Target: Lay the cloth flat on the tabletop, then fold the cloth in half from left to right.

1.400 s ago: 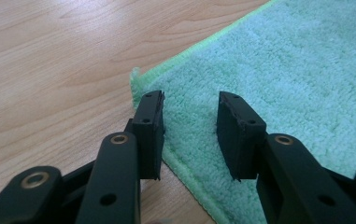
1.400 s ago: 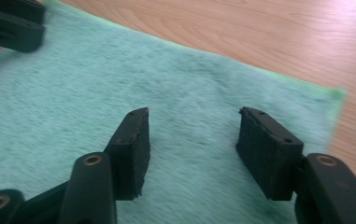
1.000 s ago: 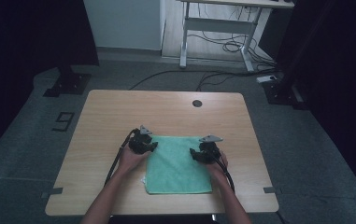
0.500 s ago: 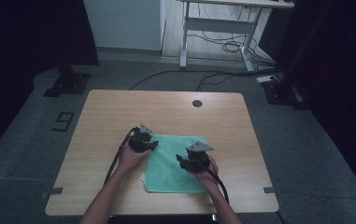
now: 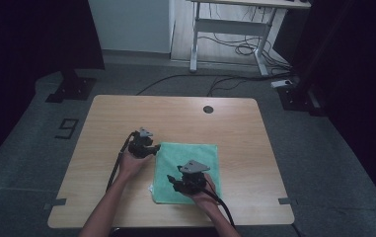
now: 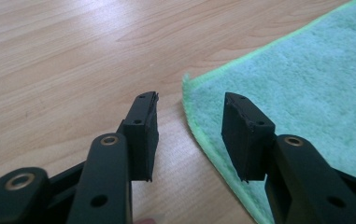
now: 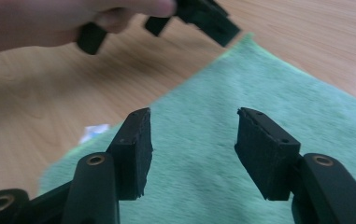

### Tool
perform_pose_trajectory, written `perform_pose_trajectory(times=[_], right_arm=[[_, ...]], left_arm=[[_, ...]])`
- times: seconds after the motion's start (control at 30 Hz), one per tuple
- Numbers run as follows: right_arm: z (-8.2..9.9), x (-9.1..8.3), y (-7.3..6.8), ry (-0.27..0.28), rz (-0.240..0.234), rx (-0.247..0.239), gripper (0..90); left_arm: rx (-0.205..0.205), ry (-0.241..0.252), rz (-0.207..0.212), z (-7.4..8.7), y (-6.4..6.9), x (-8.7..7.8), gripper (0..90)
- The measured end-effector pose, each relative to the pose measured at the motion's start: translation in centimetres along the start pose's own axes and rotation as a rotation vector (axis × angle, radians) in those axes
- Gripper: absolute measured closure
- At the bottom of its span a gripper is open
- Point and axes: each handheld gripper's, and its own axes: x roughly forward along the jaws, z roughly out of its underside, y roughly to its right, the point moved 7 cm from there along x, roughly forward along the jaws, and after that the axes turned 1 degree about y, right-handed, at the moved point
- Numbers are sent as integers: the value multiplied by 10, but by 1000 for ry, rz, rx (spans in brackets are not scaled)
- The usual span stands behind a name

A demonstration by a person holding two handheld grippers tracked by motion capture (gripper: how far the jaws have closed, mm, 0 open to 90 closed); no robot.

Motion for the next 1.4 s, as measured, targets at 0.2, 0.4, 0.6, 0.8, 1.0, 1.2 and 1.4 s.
perform_pose_trajectory(times=[0.2, 0.4, 0.6, 0.8, 1.0, 1.2, 1.4], right_arm=[[1, 5, -25, -3, -56, -20, 461], [7, 13, -46, -23, -113, -27, 464], [12, 16, -62, -40, -149, -43, 467], [21, 22, -70, -79, -166, -69, 467], [27, 24, -76, -96, -180, -82, 483], [29, 24, -79, -108, -175, -92, 519], [32, 26, -77, -143, -144, -104, 561]], left_arm=[[-8, -11, 2, -6, -3, 8, 544], [-6, -34, 2, -7, -3, 19, 540], [-12, -44, 3, -8, -4, 26, 553], [-14, -60, 0, -5, -4, 30, 572], [-5, -59, -4, -5, -3, 31, 601], [-12, -56, -12, -5, -1, 31, 628], [-15, -50, -5, -5, 0, 31, 667]])
